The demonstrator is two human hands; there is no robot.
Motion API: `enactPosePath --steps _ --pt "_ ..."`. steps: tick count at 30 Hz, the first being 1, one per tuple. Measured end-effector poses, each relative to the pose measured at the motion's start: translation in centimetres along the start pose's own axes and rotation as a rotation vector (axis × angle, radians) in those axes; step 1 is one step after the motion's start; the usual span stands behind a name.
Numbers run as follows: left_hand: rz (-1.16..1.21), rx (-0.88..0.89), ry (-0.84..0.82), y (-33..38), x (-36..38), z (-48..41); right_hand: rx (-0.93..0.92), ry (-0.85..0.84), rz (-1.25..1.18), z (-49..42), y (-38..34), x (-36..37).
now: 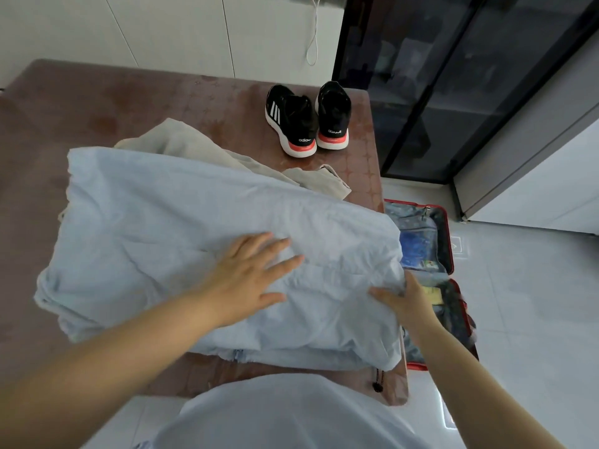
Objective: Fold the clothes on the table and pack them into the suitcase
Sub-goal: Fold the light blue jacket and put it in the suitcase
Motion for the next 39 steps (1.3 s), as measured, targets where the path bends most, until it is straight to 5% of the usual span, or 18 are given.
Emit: enactPosePath --steps 6,13,17,21,28,32,35,39 --pt "-0.072 -0.107 -0.324 -2.2 5.6 0.0 -0.060 -0.038 0.004 1.5 -0.3 1.5" --pt "-0.006 -0.202 -0.163 0.2 3.8 -1.6 0.231 -0.088 0.004 2.8 3.3 1.1" --pt "0.088 -0.237 -0.379 0.0 6.0 -1.5 0.212 -0.253 -0.063 4.3 2.5 2.8" --pt "0.230 -0.281 -0.337 0.1 6.3 -2.0 0.091 -0.360 -0.283 7.1 -1.8 1.7" --pt "0.674 -0.241 -0.116 4.7 6.1 -6.8 -0.185 -0.375 -0.355 11.4 -10.5 -3.1" --pt "1.113 -0.215 0.033 6.4 5.3 -7.8 -0.348 -0.302 0.036 13.4 -14.1 -2.0" --pt "1.509 -0.503 0.260 3.1 3.5 -5.0 -0.420 -0.341 0.399 14.7 -14.4 2.8" --pt "1.747 -0.839 0.584 -4.4 -0.2 2.2 -0.553 -0.596 0.729 16.4 -11.7 12.8"
Point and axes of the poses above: each hand's wrist, its own z-axis away from the middle knuckle, its own x-axis out of the palm, y = z × x, the point moved 8 cm from there along -z, towards the middle knuckle, and after that the axes turned 8 degrees about x, right-handed, at the moved point
